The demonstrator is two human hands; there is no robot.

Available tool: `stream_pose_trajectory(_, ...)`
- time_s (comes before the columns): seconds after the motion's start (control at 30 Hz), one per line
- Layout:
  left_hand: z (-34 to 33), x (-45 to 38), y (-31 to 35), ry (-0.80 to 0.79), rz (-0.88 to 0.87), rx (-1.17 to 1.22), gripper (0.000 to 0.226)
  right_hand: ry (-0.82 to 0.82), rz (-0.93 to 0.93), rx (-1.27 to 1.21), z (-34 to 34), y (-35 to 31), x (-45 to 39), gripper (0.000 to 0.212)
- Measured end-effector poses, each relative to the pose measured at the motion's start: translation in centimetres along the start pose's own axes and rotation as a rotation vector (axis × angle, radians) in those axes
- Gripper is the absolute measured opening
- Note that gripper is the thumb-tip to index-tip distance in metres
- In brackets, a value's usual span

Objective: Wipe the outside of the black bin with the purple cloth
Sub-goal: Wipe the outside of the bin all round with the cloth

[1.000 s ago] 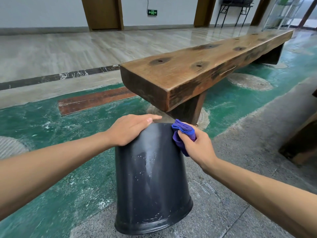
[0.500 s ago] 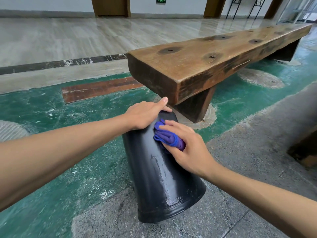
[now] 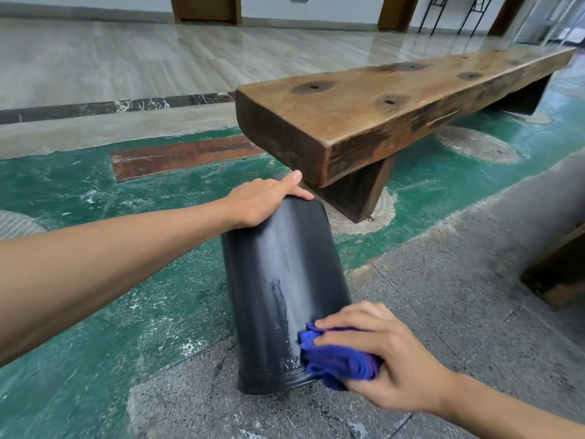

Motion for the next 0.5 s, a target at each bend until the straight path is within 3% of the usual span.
stream_pose_trajectory(0.07, 0.0, 0.2, 1.1, -0.023, -0.028, 0.029, 0.063, 0.096, -0.107, -0.141, 0.8, 0.9, -0.5, 0.036)
stream_pose_trajectory(0.2, -0.4, 0.2, 2.9, -0.066, -0.032, 0.107, 0.069, 0.390, -0.513, -0.484, 2.6, 3.6, -4.0, 0.026)
stream_pose_trajectory(0.27, -0.8, 0.1, 3.7, -0.089, -0.028, 0.125, 0.078, 0.463, -0.613, -0.529, 3.2, 4.4, -6.3, 0.022)
stream_pose_trajectory(0.4, -1.5, -0.7, 4.0, -0.091, -0.008, 0.236, 0.099, 0.591, -0.610, -0.355, 3.8, 3.8, -9.3, 0.026)
stream_pose_trajectory(0.5, -1.8, -1.3, 3.9, -0.083, 0.009, 0.424, 0.103, 0.580, -0.498, -0.288, 3.2, 2.0, -10.4, 0.039)
Point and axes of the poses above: each hand's wrist, its own x-axis away from the middle knuckle, its own z-axis out of the back of the hand, y = z × x, the point moved 3 cm from there along -x, towards the middle knuckle, and after that the axes turned 7 degrees about -z, right-handed, at the moved point
